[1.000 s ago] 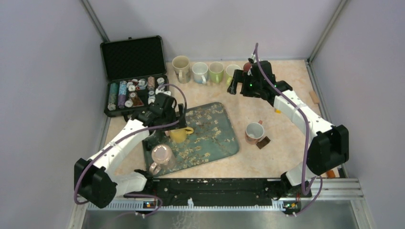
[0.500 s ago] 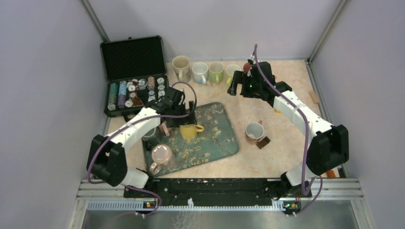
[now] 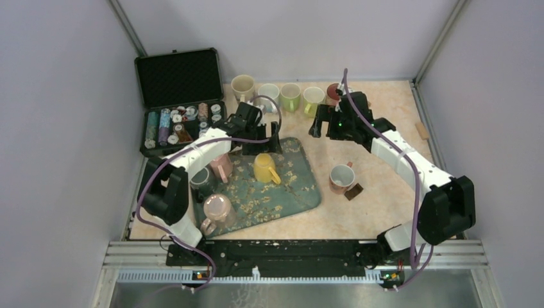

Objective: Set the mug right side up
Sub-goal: Move the cup to the tray, then turn over the cup on the tray.

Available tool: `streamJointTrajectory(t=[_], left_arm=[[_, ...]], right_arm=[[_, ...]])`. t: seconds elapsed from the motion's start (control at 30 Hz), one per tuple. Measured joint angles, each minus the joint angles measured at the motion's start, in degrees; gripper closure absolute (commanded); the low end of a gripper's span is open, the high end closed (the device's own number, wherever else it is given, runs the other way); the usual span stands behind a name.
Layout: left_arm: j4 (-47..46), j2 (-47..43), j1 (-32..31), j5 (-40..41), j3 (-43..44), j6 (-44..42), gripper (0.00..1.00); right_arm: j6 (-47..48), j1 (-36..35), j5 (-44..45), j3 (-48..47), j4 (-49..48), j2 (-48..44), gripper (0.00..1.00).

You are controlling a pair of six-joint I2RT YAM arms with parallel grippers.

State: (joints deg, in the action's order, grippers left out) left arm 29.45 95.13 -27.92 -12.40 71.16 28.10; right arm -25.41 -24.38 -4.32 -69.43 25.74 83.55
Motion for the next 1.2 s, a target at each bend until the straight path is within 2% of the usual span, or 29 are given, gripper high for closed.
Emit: streamJointTrajectory(t=[0.2, 0.4, 0.73, 0.93, 1.2], left_arm=[[-0.5, 0.4, -1.1, -0.5, 2.6, -0.3, 0.02], [-0.4, -0.7, 1.8, 3.3, 6.2, -1.9, 0.02], [-3.1, -10.6, 12.5, 3.9, 5.4, -0.7, 0.02], [-5.1, -15.1, 16.0, 2.6, 3.3, 0.4, 0.02], [-6.8, -18.1, 18.5, 0.1, -1.9, 1.0, 0.01]], right_arm=[[1.4, -0.9, 0.1, 3.0, -0.1, -3.3, 0.01], [3.8, -6.6, 0.7, 3.9, -0.5, -5.4, 0.01], [7.7, -21.6, 5.2, 3.9, -1.3, -2.7, 0.30], [9.3, -28.3, 7.6, 3.7, -1.7, 4.5, 0.37], [11.3, -30.6, 9.3, 0.6, -2.1, 11.1, 0.48]])
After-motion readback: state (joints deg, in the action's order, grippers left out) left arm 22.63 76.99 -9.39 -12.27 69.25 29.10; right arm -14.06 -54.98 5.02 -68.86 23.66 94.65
